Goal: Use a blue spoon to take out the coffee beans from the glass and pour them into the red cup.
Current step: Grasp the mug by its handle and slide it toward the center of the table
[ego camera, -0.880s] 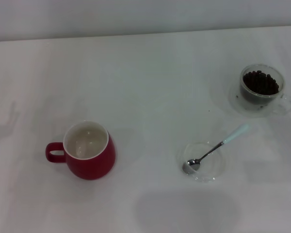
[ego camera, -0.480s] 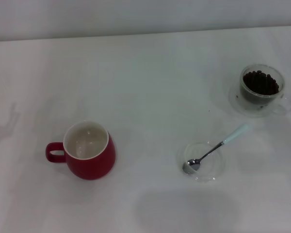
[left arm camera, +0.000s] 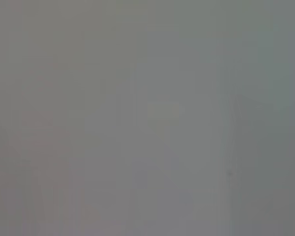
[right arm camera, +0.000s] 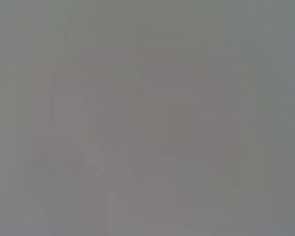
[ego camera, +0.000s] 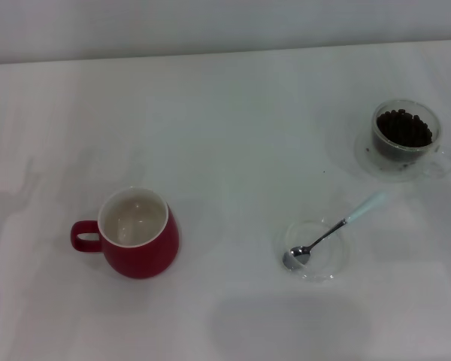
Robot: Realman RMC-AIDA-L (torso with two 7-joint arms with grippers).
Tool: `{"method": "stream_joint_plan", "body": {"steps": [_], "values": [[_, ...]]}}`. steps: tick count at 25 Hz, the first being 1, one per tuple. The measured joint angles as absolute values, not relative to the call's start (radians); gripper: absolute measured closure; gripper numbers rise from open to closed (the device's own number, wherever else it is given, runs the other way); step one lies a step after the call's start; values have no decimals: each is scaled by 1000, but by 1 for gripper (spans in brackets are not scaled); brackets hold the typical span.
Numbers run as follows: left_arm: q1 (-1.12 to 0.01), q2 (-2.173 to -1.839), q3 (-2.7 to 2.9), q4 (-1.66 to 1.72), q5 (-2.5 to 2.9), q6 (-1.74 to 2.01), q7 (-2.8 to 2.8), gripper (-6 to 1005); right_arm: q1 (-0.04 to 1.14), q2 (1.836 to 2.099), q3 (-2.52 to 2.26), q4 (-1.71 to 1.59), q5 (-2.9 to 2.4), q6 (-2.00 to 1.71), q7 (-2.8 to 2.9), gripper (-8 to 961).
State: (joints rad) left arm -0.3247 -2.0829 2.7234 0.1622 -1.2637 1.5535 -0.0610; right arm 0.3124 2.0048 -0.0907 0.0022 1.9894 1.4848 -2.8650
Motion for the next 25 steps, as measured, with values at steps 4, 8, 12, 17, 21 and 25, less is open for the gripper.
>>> {"method": "stream_joint_plan", "body": {"steps": [4,8,12,17,21,25], "values": [[-304,-2085,2725,172,-1256,1560,-58,124,319,2005,-90,-14,1990,1451,-2858,115],[-260,-2086,2725,189,-1241,1594,-58,124,328,2005,-90,-15,1990,1443,-2858,115],[-219,-2086,2724,192,-1200,1648,-58,124,338,2005,-90,-15,1990,1427,-2860,115],[-175,-2088,2741,195,-1129,1659,-64,124,339,2006,-90,-15,1990,1410,-2858,115],[-144,-2088,2784,202,-1110,1659,-62,124,339,2006,-90,-13,1990,1407,-2858,115],[-113,-2088,2815,203,-1109,1659,-64,124,339,2006,-90,-7,1989,1407,-2858,115]]}}
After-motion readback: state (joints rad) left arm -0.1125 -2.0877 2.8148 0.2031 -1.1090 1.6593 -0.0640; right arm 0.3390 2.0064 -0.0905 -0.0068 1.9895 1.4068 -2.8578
